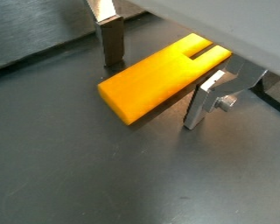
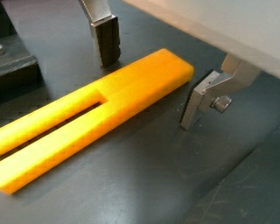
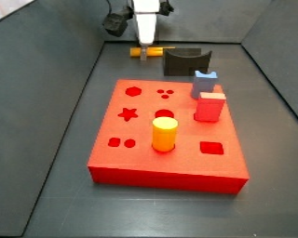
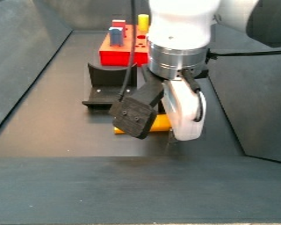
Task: Pick up the square-circle object. Move up. Place the square-circle object on the fixture. Regrasp the square-circle object. Move to above the board. Insert the square-circle object.
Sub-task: Pick up the square-circle object.
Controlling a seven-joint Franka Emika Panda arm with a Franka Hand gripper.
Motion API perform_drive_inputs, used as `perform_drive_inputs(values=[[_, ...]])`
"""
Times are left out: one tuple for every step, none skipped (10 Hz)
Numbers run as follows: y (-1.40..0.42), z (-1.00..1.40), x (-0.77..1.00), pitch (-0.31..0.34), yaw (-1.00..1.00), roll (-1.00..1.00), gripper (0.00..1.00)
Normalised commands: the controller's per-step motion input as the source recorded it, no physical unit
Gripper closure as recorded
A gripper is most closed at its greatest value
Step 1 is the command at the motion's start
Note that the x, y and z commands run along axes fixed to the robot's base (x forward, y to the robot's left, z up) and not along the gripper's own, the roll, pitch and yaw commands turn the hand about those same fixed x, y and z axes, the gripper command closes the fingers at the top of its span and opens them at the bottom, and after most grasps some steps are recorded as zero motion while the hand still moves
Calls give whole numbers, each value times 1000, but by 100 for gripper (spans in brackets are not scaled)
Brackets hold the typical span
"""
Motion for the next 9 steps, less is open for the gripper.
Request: perform_drive_inputs(values=[[0,-217,-51,-220,0,-60,0],[-43,-34,-9,-60,43,0,0],[0,0,0,0,0,0,100],[0,0,0,0,0,0,100],[0,0,0,0,0,0,100],[0,0,0,0,0,0,100],[0,0,0,0,0,0,100],[0,0,0,0,0,0,100],[0,0,0,0,0,0,100]])
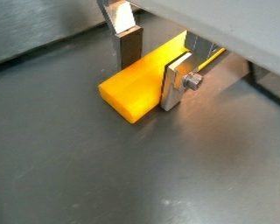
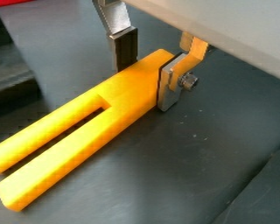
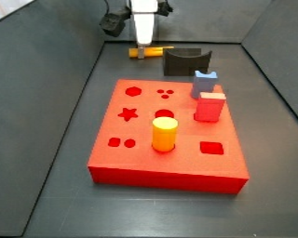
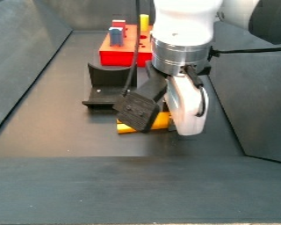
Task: Pick up the square-circle object. Move up. Place the square-circle object on the fixture. Regrasp the square-circle object. Move to above the board. Insert the square-circle object.
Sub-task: Pick up the square-circle object, then move up, then place the square-circle object on the fixture.
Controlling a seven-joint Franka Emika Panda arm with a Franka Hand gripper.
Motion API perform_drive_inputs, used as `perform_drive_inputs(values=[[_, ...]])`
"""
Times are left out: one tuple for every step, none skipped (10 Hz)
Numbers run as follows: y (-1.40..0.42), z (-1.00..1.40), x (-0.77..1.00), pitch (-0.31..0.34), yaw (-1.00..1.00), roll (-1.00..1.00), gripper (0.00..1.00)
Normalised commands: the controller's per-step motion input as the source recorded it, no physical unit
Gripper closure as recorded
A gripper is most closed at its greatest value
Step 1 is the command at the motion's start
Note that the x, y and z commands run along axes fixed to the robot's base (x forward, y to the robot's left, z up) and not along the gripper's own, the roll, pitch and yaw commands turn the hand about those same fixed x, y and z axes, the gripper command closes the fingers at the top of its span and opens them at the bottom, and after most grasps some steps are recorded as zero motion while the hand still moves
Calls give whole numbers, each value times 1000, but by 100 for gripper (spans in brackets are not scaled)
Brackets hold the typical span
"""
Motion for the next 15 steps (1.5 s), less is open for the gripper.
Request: perform_drive_inputs(values=[[0,0,0,0,0,0,100],[0,0,0,0,0,0,100],[0,0,0,0,0,0,100],[0,0,0,0,0,0,100],[0,833,0,0,0,0,100],[40,853,-40,1,19,-4,100],[26,764,-80,31,12,-2,100],[9,669,-56,46,-1,12,100],[7,514,-35,80,-14,34,100],[6,435,-25,99,-16,42,100],[5,248,-12,130,-15,68,100],[-1,174,-13,138,-11,79,100],[0,1000,0,0,0,0,100],[0,1000,-2,6,1,6,100],[0,1000,-15,35,-3,20,100]])
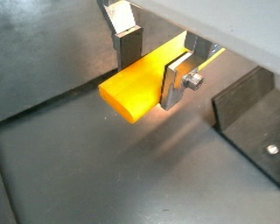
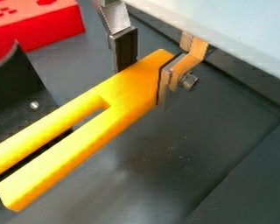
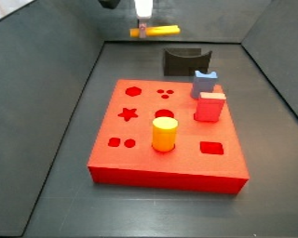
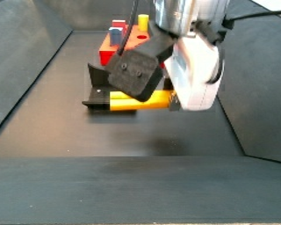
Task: Pick up the square-circle object. Move up. Place the square-circle object on the fixture. Regrasp the square-circle object. Move to above the board. Insert the square-circle object.
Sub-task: Place the square-circle object on the fixture.
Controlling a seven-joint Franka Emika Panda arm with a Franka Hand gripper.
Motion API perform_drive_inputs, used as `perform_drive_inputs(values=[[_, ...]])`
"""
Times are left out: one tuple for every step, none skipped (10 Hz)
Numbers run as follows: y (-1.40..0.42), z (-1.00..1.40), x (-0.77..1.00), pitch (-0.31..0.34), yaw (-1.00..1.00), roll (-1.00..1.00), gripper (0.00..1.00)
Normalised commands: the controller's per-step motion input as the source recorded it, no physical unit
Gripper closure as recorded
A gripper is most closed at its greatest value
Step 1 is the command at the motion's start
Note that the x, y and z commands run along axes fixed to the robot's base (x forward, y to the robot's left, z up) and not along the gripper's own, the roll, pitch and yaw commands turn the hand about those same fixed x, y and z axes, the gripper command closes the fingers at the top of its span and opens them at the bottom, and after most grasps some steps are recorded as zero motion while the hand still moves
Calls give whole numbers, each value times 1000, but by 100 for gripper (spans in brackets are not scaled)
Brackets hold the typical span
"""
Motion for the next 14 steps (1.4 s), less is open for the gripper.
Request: perform_drive_inputs(values=[[-1,1000,-17,53,-8,29,100],[0,1000,-18,88,-14,46,100],[-4,1000,-22,109,-9,68,100],[-6,1000,-25,114,5,84,100],[-9,1000,-26,118,13,91,100],[-11,1000,-30,127,25,108,100],[-14,1000,-33,134,27,116,100],[-17,919,-28,128,32,113,100],[-7,779,-27,120,24,99,100],[-6,665,-23,115,22,85,100],[-3,549,-20,118,18,83,100],[-5,428,-12,122,19,82,100],[0,268,-6,131,20,81,100],[-949,-201,1000,-28,1000,86,100]])
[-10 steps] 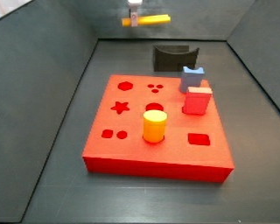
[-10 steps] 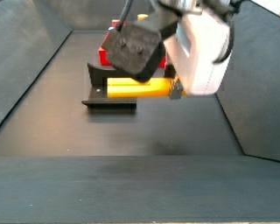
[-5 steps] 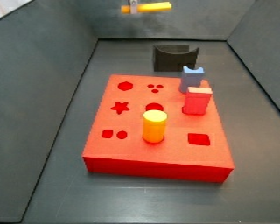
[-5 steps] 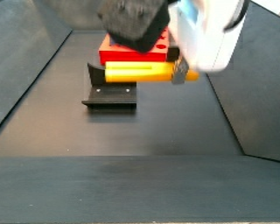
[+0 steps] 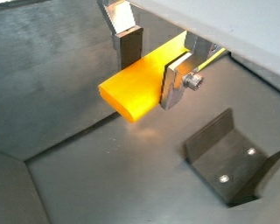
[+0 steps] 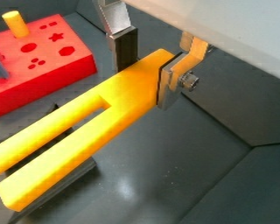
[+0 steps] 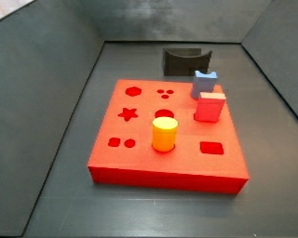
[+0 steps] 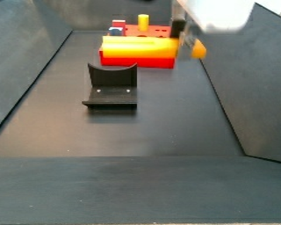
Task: Pick up the square-circle object. Move up. Place the square-circle object on the fixture. Regrasp the square-circle object. Move to above the board. Insert the square-circle object.
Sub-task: Place the square-circle object on the fixture.
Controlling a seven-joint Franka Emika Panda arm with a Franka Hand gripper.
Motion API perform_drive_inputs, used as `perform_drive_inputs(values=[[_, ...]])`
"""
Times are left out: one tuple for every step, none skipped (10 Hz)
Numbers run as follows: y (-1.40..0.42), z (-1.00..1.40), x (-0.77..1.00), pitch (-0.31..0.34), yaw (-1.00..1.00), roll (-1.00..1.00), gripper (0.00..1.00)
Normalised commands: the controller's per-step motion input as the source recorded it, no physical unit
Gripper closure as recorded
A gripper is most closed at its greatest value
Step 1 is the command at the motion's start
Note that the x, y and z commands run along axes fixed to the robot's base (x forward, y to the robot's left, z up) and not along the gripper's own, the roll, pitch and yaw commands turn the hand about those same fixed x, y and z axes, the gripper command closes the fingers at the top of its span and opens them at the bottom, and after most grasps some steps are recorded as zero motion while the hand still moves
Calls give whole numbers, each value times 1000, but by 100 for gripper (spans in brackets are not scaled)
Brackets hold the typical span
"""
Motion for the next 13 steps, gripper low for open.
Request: perform_drive_inputs(values=[[-938,-256,1000,-25,1000,88,100],[-883,-235,1000,-27,1000,90,100],[-812,-195,1000,-21,1000,89,100],[-771,-188,1000,-17,1000,90,100],[-653,-171,1000,-11,1000,97,100],[-597,-158,1000,-8,1000,101,100],[-508,-136,1000,0,1000,107,100],[-478,-128,1000,2,1000,111,100],[-373,-109,1000,7,1000,125,100],[-324,-96,1000,11,1000,130,100],[-248,-73,1000,18,1000,138,100],[-189,-60,919,25,1000,144,100],[-115,-37,762,36,1000,158,100]])
